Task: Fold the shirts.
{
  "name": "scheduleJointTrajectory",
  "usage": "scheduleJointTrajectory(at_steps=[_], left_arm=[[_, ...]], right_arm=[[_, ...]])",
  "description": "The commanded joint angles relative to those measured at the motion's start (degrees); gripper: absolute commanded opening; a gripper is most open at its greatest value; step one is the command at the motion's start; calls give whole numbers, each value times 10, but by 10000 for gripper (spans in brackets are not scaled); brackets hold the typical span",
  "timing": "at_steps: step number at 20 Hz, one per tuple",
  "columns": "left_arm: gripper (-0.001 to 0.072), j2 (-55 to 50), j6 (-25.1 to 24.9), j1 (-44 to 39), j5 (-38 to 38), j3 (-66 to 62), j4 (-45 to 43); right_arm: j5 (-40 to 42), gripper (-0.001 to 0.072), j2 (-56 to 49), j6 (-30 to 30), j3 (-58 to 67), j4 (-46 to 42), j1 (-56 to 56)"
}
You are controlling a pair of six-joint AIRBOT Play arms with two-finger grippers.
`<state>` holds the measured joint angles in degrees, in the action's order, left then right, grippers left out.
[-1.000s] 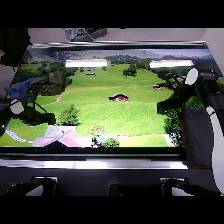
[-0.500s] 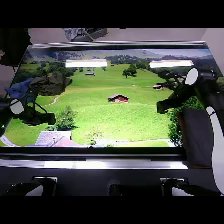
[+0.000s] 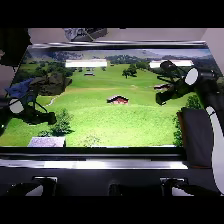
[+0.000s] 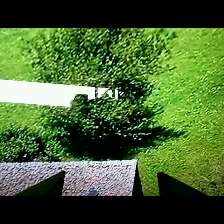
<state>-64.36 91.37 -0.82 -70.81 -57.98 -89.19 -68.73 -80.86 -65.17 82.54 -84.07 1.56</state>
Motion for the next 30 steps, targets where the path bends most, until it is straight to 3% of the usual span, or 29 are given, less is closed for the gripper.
scheduleJointTrajectory(at_steps=[1, 6, 8, 9, 12, 13, 17, 19, 22, 30], left_arm=[[720, 0, -14, 0, 2, -19, 3], [720, -2, 5, 4, 29, -45, -1], [720, -12, 72, 28, 51, -95, -1], [720, -20, 129, 53, 83, -132, 13], [693, -72, 220, 149, 196, -248, 157], [657, -102, 222, 178, 203, -281, 193], [665, -226, 221, 241, 126, -314, 285], [667, -285, 188, 237, 121, -314, 329], [720, -360, 179, 207, 177, -314, 374], [720, -448, 193, 193, 294, -315, 385]], right_arm=[[103, 708, 0, 0, 0, -2, 0], [104, 709, 0, -2, 0, 6, 0], [82, 708, 0, -2, 0, 6, 0], [67, 708, 0, -2, 0, 9, 1], [14, 700, -2, -2, 0, 10, 1], [2, 700, -3, -2, 0, 10, 1], [-13, 700, -3, -2, 0, 31, 1], [-13, 700, -3, -3, 0, 41, 1], [-12, 699, -3, -16, 0, 44, 1], [-13, 678, -3, -46, 0, 67, 1]])
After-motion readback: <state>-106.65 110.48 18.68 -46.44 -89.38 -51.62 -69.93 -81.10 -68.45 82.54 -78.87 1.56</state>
